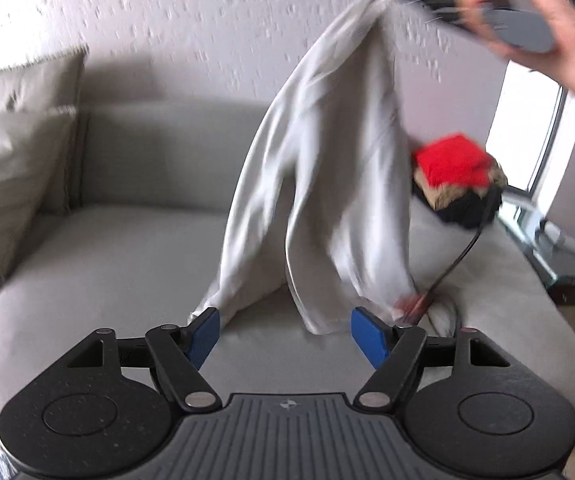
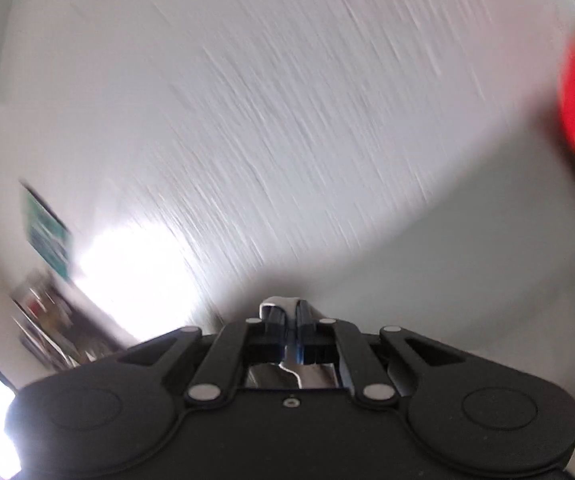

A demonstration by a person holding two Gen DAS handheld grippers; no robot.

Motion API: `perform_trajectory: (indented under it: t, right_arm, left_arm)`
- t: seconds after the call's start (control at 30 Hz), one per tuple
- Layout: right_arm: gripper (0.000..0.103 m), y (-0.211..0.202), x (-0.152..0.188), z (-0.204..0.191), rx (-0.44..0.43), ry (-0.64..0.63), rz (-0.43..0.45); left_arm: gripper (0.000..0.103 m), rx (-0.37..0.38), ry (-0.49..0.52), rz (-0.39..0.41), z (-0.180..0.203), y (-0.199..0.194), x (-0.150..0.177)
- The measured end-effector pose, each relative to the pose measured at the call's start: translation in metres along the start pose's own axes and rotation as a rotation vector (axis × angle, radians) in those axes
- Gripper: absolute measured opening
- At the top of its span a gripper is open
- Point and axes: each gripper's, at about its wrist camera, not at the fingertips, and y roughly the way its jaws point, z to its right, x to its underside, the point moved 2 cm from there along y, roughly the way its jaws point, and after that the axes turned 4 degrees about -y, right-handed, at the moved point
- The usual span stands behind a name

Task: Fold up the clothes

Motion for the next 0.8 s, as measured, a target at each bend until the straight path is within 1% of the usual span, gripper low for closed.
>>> perform_trajectory:
  t: [0.03, 0.1, 0.13, 0.23, 0.27, 0.37, 0.43, 0.5, 0.53, 0.6, 0.67, 0.73, 0.8]
  right_arm:
    - [0.005, -0.021, -0.017, -0.008, -0.013, -0.03, 0.07]
    - [0.005, -0.068, -0.037, -0.011, 0.019, -0.069, 0.169]
    - [0.005, -0.087, -0.036, -0.002, 0.049, -0.065, 0.183]
    - [0.005, -0.131, -0.012, 0.044, 0.186, -0.032, 0.13]
    - [0.006, -0.143, 0.001, 0.062, 0.232, -0.015, 0.092]
    - [0.008, -0.154, 0.073, 0.14, 0.373, 0.091, -0.194]
    - [0.008, -0.158, 0.128, 0.189, 0.437, 0.204, -0.386]
    - [0.009, -0.168, 0.167, 0.217, 0.498, 0.267, -0.476]
    - [0.011, -0.172, 0.177, 0.222, 0.516, 0.264, -0.489]
    - [0.026, -0.175, 0.183, 0.222, 0.525, 0.218, -0.488]
    - [0.035, -0.172, 0.178, 0.22, 0.522, 0.152, -0.466]
    - [0.037, -0.168, 0.173, 0.217, 0.508, 0.071, -0.435]
    - [0.037, -0.159, 0.174, 0.218, 0.494, -0.002, -0.424]
  left_arm:
    - [0.072, 0.009, -0.006, 0.005, 0.0, -0.001, -0.003]
    - [0.072, 0.038, -0.016, 0.004, 0.002, -0.003, -0.006]
    - [0.072, 0.052, -0.016, 0.002, 0.003, -0.004, -0.007]
    - [0.072, 0.064, 0.007, -0.013, 0.008, -0.005, -0.002]
    - [0.072, 0.059, 0.016, -0.027, 0.008, -0.003, 0.001]
    - [0.073, 0.047, 0.045, -0.068, 0.011, 0.003, 0.011]
    - [0.072, 0.038, 0.064, -0.095, 0.013, 0.007, 0.018]
    - [0.072, 0.03, 0.083, -0.123, 0.015, 0.011, 0.025]
    - [0.071, 0.025, 0.092, -0.136, 0.016, 0.013, 0.028]
    - [0.071, 0.016, 0.107, -0.154, 0.018, 0.02, 0.033]
    - [0.067, 0.007, 0.111, -0.15, 0.021, 0.034, 0.034]
    - [0.064, -0.002, 0.12, -0.149, 0.025, 0.048, 0.035]
    - [0.06, -0.009, 0.138, -0.151, 0.034, 0.063, 0.038]
